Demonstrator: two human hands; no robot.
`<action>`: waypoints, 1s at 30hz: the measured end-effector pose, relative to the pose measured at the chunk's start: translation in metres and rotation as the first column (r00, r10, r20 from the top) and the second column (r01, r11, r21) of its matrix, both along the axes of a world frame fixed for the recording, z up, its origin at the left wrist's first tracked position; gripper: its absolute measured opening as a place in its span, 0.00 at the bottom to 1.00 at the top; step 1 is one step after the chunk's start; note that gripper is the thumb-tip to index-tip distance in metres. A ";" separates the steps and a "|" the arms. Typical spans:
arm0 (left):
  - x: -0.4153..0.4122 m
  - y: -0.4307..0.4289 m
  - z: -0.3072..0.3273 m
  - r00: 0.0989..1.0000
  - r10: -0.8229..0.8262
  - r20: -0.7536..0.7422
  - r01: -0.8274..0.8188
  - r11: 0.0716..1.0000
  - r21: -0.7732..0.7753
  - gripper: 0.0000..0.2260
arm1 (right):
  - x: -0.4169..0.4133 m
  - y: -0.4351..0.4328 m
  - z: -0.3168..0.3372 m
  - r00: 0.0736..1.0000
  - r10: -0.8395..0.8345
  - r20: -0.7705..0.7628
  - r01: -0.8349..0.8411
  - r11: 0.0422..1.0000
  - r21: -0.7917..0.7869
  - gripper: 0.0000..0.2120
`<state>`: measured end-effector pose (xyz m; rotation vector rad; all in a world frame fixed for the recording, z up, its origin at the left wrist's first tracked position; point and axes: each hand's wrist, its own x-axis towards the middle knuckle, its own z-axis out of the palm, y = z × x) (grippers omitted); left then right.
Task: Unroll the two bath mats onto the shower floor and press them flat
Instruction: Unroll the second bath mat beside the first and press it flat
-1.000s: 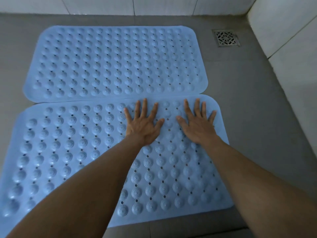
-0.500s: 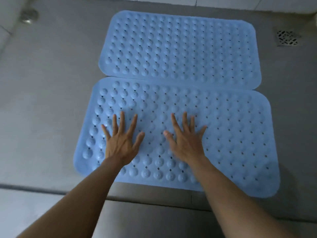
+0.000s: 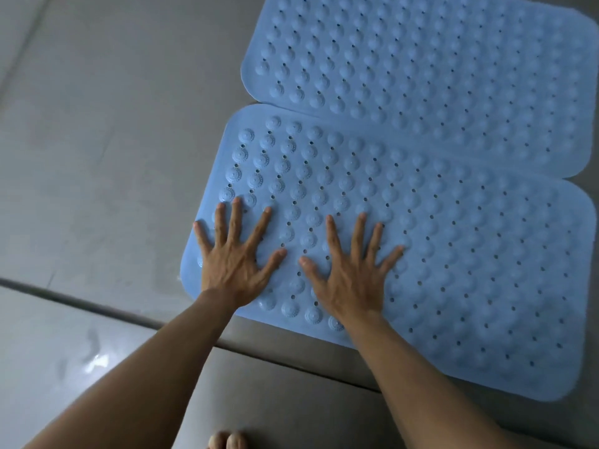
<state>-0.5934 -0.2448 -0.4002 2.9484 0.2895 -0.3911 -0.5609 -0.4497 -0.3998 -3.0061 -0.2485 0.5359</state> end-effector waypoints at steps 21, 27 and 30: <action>0.013 -0.019 0.018 0.996 0.001 -0.093 0.007 0.996 0.089 0.34 | 0.002 -0.032 0.017 0.993 0.058 -0.103 -0.030 0.966 0.257 0.34; 0.011 -0.105 0.013 0.990 -0.120 0.069 0.120 0.993 0.010 0.31 | 0.007 -0.125 0.033 1.000 -0.008 -0.023 0.018 0.868 0.496 0.30; 0.018 -0.160 0.006 0.970 -0.237 0.055 0.237 0.971 0.003 0.31 | 0.006 -0.177 0.024 0.999 -0.045 0.029 0.031 0.930 0.366 0.31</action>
